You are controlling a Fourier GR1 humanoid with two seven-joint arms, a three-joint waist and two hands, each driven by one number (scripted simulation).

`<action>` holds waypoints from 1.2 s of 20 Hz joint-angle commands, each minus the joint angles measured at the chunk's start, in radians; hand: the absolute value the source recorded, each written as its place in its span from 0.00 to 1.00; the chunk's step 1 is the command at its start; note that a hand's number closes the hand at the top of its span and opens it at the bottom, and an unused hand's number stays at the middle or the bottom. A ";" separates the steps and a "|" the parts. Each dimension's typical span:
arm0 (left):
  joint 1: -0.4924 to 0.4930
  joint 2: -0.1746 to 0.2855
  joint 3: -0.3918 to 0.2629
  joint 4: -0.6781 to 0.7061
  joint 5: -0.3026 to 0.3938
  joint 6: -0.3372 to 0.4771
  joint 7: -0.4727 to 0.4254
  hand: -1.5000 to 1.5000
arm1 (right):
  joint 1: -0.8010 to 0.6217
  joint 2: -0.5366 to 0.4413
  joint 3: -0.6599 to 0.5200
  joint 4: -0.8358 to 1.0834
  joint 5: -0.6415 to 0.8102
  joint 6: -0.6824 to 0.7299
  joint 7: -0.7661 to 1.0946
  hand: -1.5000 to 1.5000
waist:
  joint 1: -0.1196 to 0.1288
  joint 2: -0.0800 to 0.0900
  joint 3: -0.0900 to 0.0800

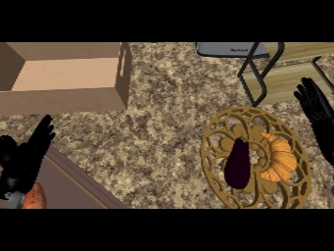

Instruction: Pick the eggplant from the placemat and place it in the tiered shelf

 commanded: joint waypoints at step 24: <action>-0.104 -0.113 0.085 -0.169 -0.089 0.064 -0.080 0.50 | -0.380 -0.144 0.208 -0.244 0.001 0.188 0.869 0.00 | -0.009 -0.009 -0.002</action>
